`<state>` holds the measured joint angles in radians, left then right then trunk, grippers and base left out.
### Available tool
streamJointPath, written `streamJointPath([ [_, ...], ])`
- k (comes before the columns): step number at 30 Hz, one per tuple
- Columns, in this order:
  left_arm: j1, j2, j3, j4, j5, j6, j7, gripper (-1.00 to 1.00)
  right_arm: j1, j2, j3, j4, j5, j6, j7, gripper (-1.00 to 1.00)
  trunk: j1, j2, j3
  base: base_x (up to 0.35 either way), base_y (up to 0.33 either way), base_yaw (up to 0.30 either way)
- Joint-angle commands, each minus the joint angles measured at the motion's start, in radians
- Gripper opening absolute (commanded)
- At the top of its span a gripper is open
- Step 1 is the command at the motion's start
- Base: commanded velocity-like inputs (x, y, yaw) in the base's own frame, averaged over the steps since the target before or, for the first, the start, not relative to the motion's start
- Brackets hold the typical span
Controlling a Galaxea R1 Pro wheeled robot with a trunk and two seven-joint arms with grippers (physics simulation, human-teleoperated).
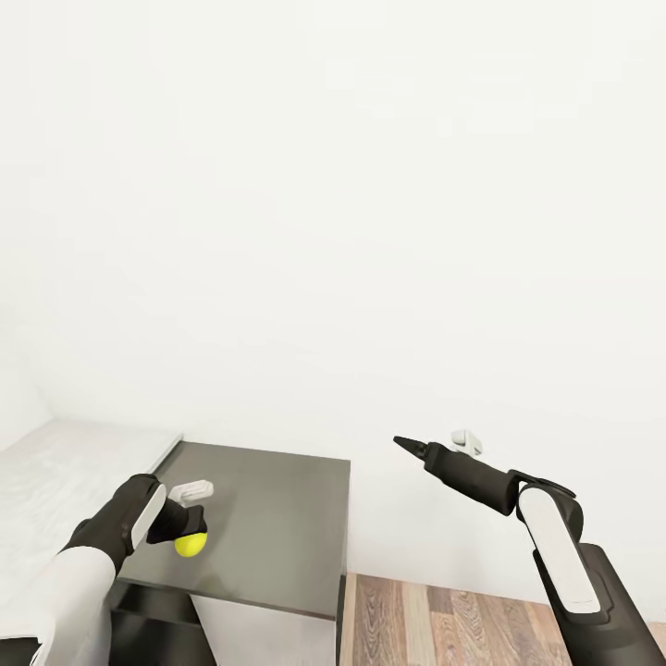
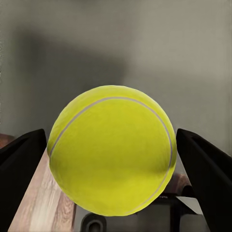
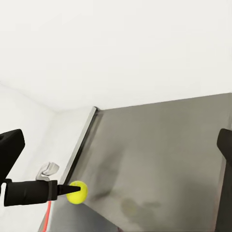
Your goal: Put all the toys in the child's room - the three board games (two on the bed and one on the table), the two jigsaw puzzles on the table, and the tennis ball on the table - inside the toy box on the table in the child's room.
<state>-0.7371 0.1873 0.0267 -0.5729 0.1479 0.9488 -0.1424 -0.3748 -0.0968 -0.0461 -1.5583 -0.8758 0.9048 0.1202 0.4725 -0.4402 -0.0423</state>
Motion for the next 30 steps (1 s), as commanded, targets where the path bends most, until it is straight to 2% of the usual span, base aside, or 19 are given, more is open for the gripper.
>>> streamJointPath([
  [1,-0.001,0.0,0.002,-0.001,0.002,0.005,0.0,-1.0,-0.001,0.0,-0.002,0.0,0.009,0.005,0.01,1.0,-0.003,0.005,0.001,-0.006,0.0,0.0],
  [6,-0.001,0.0,0.002,-0.001,0.002,0.004,0.0,-1.0,-0.001,0.0,-0.002,0.0,0.009,0.007,0.01,1.0,-0.022,0.04,0.017,-0.002,0.0,0.0],
  [23,-0.001,0.0,0.002,-0.001,0.002,0.004,0.0,-1.0,-0.001,0.0,-0.002,0.0,0.009,0.009,0.012,1.0,-0.022,0.04,0.017,0.0,0.0,0.0],
  [30,-0.001,-0.01,0.002,-0.001,0.002,0.002,0.0,-1.0,-0.001,0.0,-0.002,0.0,0.009,0.009,0.012,1.0,-0.022,0.04,0.017,0.0,0.0,0.0],
])
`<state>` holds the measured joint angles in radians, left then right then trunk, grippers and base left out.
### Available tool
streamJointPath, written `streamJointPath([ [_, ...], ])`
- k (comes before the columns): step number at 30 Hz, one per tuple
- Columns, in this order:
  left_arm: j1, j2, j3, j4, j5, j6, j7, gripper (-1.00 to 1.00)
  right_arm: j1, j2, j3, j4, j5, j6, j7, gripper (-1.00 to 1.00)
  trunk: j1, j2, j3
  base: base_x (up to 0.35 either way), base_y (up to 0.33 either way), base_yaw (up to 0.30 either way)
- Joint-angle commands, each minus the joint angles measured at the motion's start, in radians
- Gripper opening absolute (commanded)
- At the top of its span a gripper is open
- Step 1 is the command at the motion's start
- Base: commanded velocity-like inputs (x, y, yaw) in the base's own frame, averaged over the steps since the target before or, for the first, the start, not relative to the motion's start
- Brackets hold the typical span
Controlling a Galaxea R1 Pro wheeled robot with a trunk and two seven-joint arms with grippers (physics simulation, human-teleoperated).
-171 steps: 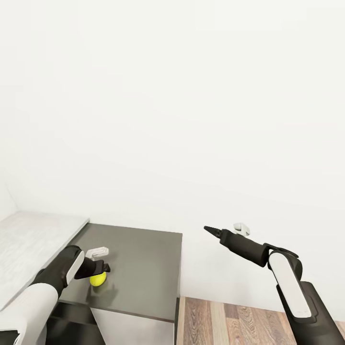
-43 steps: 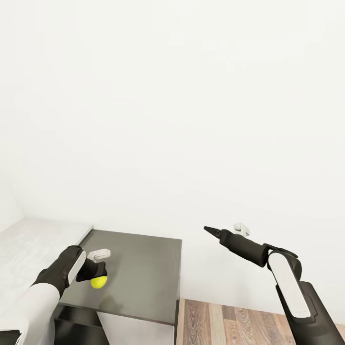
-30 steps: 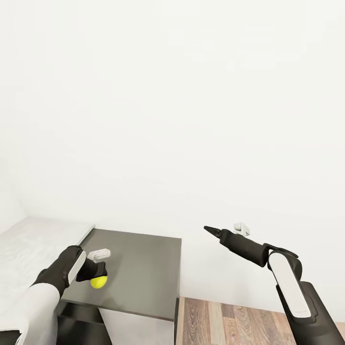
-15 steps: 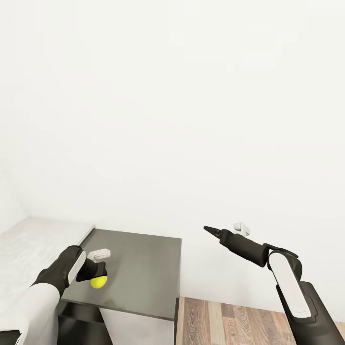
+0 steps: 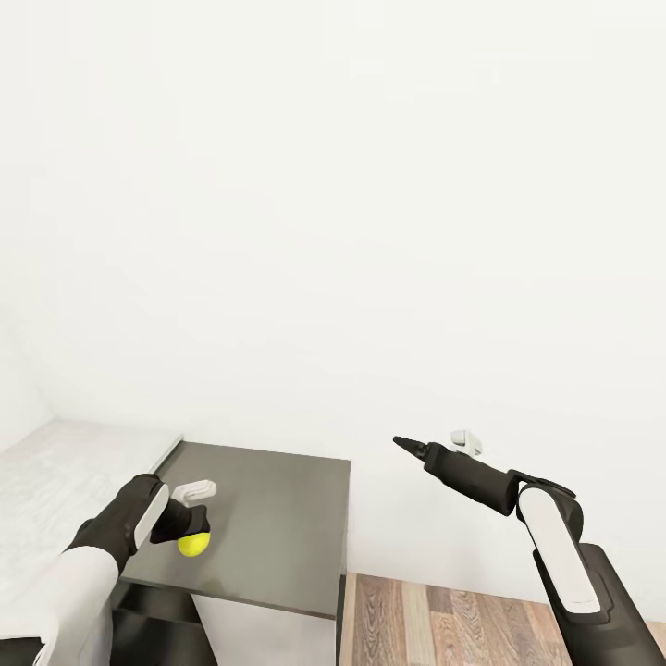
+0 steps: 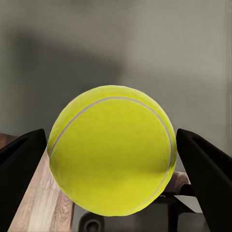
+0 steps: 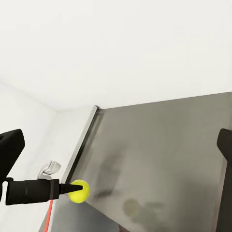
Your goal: Put all the toys in the child's room - the three board games (two on the bed and one on the table), the two jigsaw puzzles on the table, and the tennis ball on the table - inside the toy box on the table in the child's room.
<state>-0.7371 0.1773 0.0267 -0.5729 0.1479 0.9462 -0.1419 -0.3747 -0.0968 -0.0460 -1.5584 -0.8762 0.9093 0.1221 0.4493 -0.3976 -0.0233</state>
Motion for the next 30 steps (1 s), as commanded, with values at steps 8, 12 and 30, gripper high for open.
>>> streamJointPath([
  [8,-0.001,0.002,0.004,-0.009,0.003,0.009,-0.001,-1.0,-0.001,0.0,-0.002,0.0,0.009,0.005,0.01,1.0,0.001,-0.002,-0.002,0.0,0.0,0.0],
  [12,-0.001,0.007,0.011,-0.015,0.02,0.03,-0.001,-1.0,-0.001,0.0,-0.002,0.0,0.009,0.005,0.01,1.0,0.001,-0.002,-0.002,0.0,0.0,0.0],
  [30,-0.004,0.069,0.035,-0.216,0.118,0.101,-0.002,-1.0,-0.001,0.0,-0.018,-0.003,0.01,0.014,0.01,1.0,0.001,-0.002,-0.002,0.0,0.0,0.0],
])
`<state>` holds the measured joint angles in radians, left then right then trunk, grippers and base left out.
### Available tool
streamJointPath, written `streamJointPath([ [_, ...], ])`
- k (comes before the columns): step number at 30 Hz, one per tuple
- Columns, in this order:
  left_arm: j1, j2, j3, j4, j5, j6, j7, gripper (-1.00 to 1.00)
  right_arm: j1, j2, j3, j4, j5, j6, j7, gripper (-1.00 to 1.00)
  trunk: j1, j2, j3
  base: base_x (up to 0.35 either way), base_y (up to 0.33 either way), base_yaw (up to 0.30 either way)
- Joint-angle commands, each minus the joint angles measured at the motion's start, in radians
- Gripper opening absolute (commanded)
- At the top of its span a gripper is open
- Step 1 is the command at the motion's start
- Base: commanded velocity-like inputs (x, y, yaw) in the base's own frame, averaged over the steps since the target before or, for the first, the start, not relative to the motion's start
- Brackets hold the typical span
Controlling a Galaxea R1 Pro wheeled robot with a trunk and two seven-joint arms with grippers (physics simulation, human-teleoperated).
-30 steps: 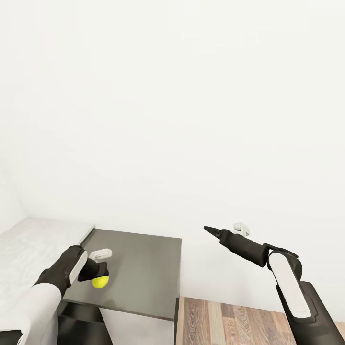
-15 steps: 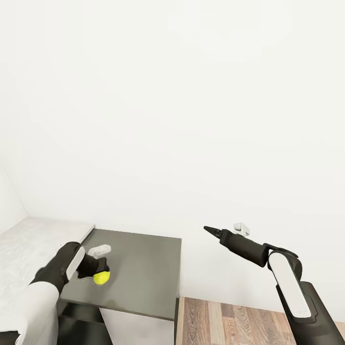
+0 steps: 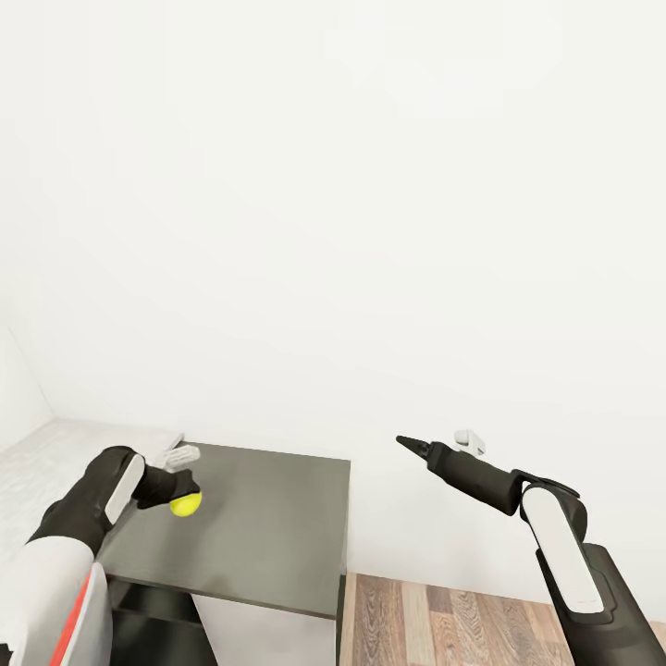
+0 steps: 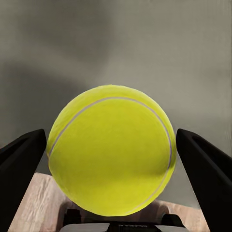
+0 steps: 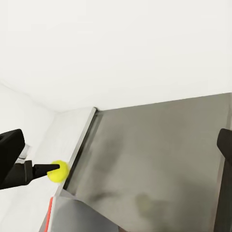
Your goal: Put all the toys in the child's room - the three board games (two on the bed and one on the table), the two jigsaw puzzles on the table, and the tennis ball on the table - inside the toy box on the table in the child's room.
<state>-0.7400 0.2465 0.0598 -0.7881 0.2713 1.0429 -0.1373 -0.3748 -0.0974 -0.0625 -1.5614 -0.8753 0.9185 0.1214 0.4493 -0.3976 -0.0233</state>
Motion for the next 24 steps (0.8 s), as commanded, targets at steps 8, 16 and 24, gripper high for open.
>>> streamJointPath([
  [8,-0.001,0.039,0.002,-0.056,0.027,0.004,-0.012,-1.0,-0.001,0.001,0.0,0.0,0.012,0.001,0.006,1.0,0.001,-0.002,0.0,0.0,0.0,0.143],
  [16,-0.001,0.067,0.001,-0.117,0.078,0.004,-0.051,-1.0,-0.001,0.001,-0.002,0.0,0.01,0.004,0.007,1.0,0.001,-0.002,0.002,0.0,0.0,0.084],
  [24,-0.001,0.092,-0.004,-0.129,0.075,0.004,-0.216,-1.0,-0.001,0.001,0.001,-0.001,0.01,0.003,0.007,1.0,0.001,-0.002,0.002,-0.134,0.0,0.001],
])
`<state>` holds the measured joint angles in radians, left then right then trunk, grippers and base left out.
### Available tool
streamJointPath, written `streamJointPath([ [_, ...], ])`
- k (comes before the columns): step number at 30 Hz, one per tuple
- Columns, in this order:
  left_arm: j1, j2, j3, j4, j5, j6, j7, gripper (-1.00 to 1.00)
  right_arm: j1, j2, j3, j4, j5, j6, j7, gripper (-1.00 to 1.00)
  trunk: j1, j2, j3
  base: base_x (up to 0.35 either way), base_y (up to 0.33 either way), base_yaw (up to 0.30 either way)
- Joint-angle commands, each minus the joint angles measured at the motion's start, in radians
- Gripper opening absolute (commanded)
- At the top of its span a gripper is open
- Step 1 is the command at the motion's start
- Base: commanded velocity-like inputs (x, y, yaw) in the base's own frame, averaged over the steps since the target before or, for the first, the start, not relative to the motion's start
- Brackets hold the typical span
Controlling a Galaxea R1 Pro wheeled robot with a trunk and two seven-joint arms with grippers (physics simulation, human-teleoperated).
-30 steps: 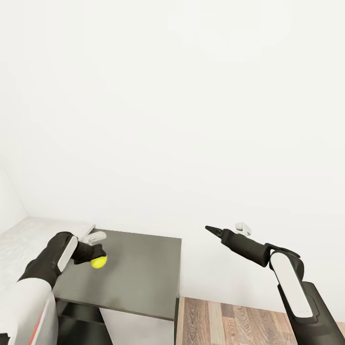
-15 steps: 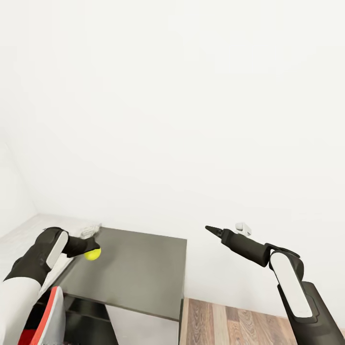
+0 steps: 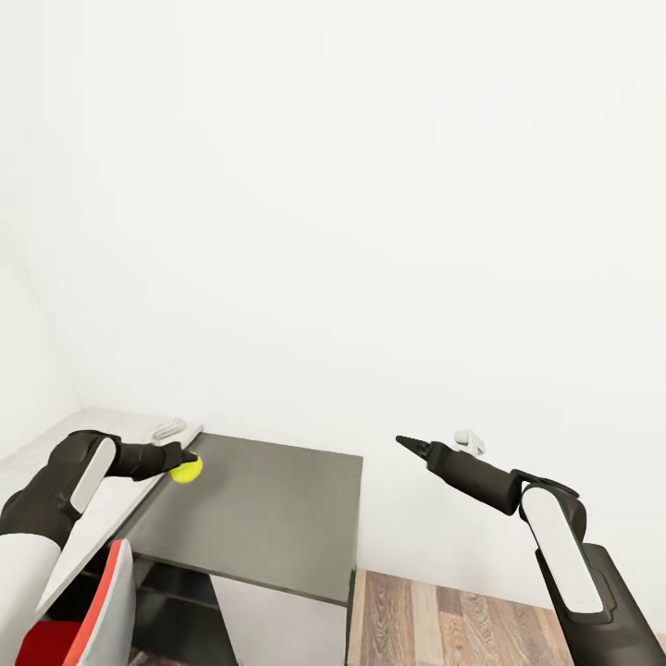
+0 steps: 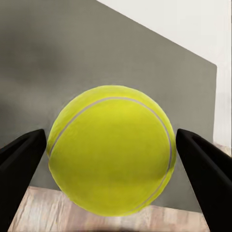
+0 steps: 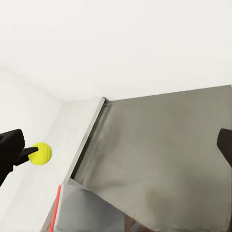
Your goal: Put all the toys in the child's room - the three board games (two on the bed and one on the table), the two jigsaw puzzles on the table, and the tennis ball on the table - inside the toy box on the table in the child's room.
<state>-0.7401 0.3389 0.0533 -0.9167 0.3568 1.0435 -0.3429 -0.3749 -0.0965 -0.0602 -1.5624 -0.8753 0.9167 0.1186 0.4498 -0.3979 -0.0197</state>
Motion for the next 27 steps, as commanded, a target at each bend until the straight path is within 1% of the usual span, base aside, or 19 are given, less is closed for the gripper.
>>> streamJointPath([
  [1,-0.001,0.004,0.002,0.0,-0.01,0.004,-0.027,-1.0,-0.001,0.001,-0.001,0.0,0.01,0.005,0.01,1.0,0.0,-0.002,-0.002,-0.196,0.0,0.0],
  [4,0.0,0.013,0.004,-0.001,-0.01,0.004,-0.075,-1.0,-0.001,0.001,-0.001,0.0,0.01,0.004,0.01,1.0,0.0,-0.002,-0.002,-0.086,0.0,0.009],
  [6,0.0,0.025,0.004,-0.001,-0.01,0.004,-0.135,-1.0,-0.001,0.0,-0.001,0.001,0.01,0.004,0.01,1.0,0.0,-0.002,-0.002,-0.034,0.0,0.041],
  [7,0.0,0.035,0.005,-0.001,-0.01,0.004,-0.178,-1.0,-0.001,0.0,-0.001,0.001,0.01,0.004,0.01,1.0,0.0,-0.002,-0.002,-0.017,0.0,0.059],
  [8,0.001,0.04,0.005,-0.002,-0.01,0.004,-0.202,-1.0,-0.001,0.0,-0.001,0.001,0.01,0.004,0.01,1.0,0.0,-0.002,-0.002,-0.013,0.0,0.063],
  [11,0.001,0.081,0.004,-0.018,-0.011,0.004,-0.378,-1.0,-0.001,0.0,-0.001,0.001,0.01,0.004,0.01,1.0,0.0,-0.002,-0.002,-0.006,0.0,0.071],
  [12,0.002,0.088,0.004,-0.02,-0.011,0.004,-0.408,-1.0,-0.001,0.0,-0.001,0.001,0.01,0.004,0.01,1.0,0.0,-0.002,-0.002,-0.003,0.0,0.075],
  [14,0.002,0.121,0.005,-0.028,-0.011,0.004,-0.528,-1.0,-0.001,0.0,-0.001,0.001,0.01,0.003,0.01,1.0,0.0,-0.002,-0.002,-0.001,0.0,0.083],
  [15,0.002,0.146,0.005,-0.031,-0.012,0.004,-0.614,-1.0,-0.001,0.001,0.0,0.001,0.01,0.003,0.01,1.0,0.0,-0.002,-0.002,-0.001,0.0,0.157],
  [16,0.003,0.161,0.005,-0.032,-0.013,0.004,-0.667,-1.0,-0.001,0.001,0.0,0.001,0.01,0.002,0.01,1.0,0.0,-0.002,-0.002,0.0,0.0,0.2],
  [18,0.003,0.18,0.005,-0.034,-0.017,0.004,-0.749,-1.0,-0.001,0.002,0.002,0.001,0.01,0.002,0.01,1.0,0.0,-0.002,-0.001,-0.003,0.0,0.236],
  [19,0.003,0.185,0.005,-0.034,-0.018,0.004,-0.774,-1.0,-0.001,0.002,0.002,0.001,0.011,0.002,0.01,1.0,0.0,-0.002,-0.001,-0.047,0.0,0.257],
  [21,0.004,0.19,0.005,-0.034,-0.02,0.004,-0.801,-1.0,-0.001,0.004,0.003,0.001,0.012,0.002,0.01,1.0,0.0,-0.002,0.0,-0.119,0.0,0.266],
  [27,0.005,0.192,0.005,-0.034,-0.02,0.004,-0.819,-1.0,-0.001,0.004,0.003,0.001,0.016,0.002,0.01,1.0,0.0,-0.002,0.002,-0.107,0.0,0.275],
])
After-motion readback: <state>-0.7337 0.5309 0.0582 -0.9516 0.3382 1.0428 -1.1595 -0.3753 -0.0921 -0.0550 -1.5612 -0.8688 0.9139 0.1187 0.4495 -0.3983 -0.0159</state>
